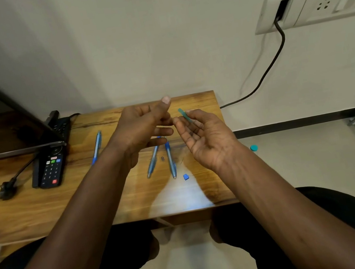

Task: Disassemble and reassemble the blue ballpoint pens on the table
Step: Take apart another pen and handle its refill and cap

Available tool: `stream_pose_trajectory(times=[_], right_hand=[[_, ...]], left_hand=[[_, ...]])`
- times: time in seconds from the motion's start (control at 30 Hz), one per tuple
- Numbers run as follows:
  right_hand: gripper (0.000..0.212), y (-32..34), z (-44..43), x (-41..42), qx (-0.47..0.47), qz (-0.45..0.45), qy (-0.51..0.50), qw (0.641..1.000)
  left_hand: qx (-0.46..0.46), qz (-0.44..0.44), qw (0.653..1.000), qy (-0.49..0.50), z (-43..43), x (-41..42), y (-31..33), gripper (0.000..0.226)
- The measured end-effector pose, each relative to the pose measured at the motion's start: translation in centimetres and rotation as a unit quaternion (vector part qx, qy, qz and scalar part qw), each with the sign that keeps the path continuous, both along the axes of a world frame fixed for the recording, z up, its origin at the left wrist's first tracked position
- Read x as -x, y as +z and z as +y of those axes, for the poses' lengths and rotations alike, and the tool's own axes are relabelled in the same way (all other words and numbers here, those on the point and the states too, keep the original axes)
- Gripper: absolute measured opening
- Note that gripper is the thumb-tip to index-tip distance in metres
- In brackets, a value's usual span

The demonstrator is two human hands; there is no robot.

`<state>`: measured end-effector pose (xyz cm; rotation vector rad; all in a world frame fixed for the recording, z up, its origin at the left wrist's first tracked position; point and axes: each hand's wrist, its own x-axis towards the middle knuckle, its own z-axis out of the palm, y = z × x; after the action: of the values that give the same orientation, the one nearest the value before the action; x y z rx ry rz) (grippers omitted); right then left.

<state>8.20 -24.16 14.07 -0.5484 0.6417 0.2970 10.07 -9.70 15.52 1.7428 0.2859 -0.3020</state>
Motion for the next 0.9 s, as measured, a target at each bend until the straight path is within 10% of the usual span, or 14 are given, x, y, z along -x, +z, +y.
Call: stream_pose_trajectory(times=[0.27, 0.63, 0.9], right_hand=[[0.018, 0.2, 1.4, -0.3, -0.004, -0.004, 0.007, 1.000], [0.009, 0.0, 2.0, -0.6, 0.016, -0.008, 0.003, 1.000], [0.004, 0.3, 1.9, -0.6, 0.018, -0.005, 0.008, 1.000]], left_hand=[[-0.415, -0.068, 0.905, -0.067, 3.8, 0.5, -6.3, 0.014], [-0.308, -0.026, 0.951, -0.015, 5.0, 1.3, -9.4, 0.023], [-0.439, -0.072, 0.888, -0.117, 4.7, 1.0, -9.4, 0.012]])
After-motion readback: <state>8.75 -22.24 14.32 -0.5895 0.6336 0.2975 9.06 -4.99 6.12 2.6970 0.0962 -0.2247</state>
